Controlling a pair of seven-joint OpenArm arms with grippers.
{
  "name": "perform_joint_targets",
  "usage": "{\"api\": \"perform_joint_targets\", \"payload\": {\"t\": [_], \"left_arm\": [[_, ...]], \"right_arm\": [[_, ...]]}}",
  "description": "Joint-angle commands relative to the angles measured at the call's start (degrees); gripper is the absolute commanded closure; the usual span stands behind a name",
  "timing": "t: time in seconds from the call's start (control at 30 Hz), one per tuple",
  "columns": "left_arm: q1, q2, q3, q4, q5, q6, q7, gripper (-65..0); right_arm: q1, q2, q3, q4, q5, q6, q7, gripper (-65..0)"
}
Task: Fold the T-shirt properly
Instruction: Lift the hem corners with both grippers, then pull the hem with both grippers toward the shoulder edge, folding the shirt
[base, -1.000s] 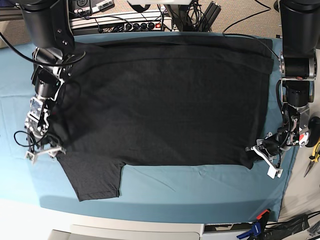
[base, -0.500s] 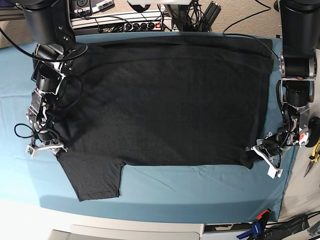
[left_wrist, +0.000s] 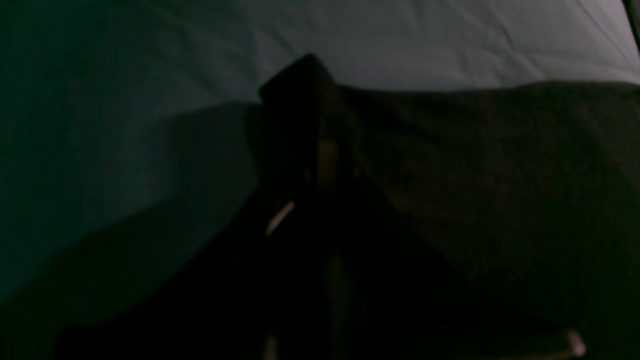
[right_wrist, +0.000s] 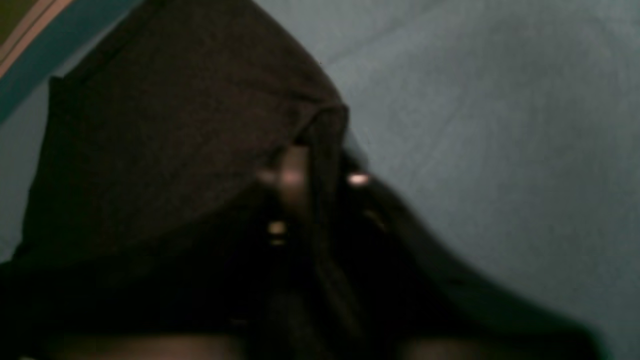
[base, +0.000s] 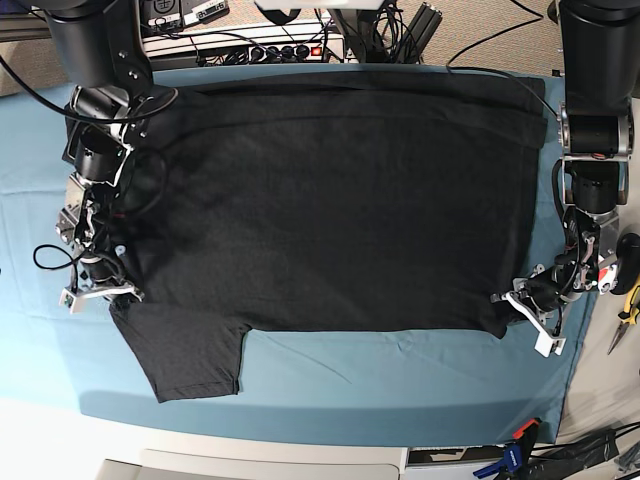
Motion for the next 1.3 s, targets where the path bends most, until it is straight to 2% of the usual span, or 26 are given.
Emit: {"api": "perform_joint_targets", "payload": {"t": [0.0,0.27,0.3,0.4,0.53,0.73,1.0,1.27], "left_arm": [[-1.9,-0.9,-0.2,1.0,-1.0,-0.6,-1.2,0.0],[-1.6,-0.9,-0.2,1.0,-1.0,-0.7,-0.9,0.0],[-1.6,-1.0,-0.2,1.0,-1.0,-0.7,-0.9,0.0],[-1.6,-1.4,-0.2,1.0,-1.5,-1.4,-0.7,0.0],[-1.7,-2.9,-0.2,1.1,-9.3,-5.6,2.8,0.0],[-1.7,-5.6,-0.2,1.2,-19.1,-10.5,9.5,0.0],[-1.6,-8.3,-0.2,1.2,-35.3,-10.5,23.3,0.0],[-1.6,-10.8,-0.2,1.2,-46.9,-10.5,32.3,0.0]], "right_arm": [[1.8,0.8,0.0,0.7,0.2,0.4,1.2,-0.7],[1.8,1.0,0.0,0.7,-1.5,0.9,1.4,0.0],[1.8,1.1,0.0,0.7,-1.5,1.7,1.6,0.0],[1.8,1.2,0.0,0.7,-1.5,7.1,2.4,0.0],[1.8,1.2,0.0,0.7,-1.4,13.1,3.9,0.0],[1.6,1.8,0.0,0.9,-1.3,18.4,4.2,0.0],[-2.2,5.0,0.0,1.1,1.2,18.4,5.1,0.0],[-9.6,7.5,0.0,8.5,3.1,18.4,4.9,0.0]]}}
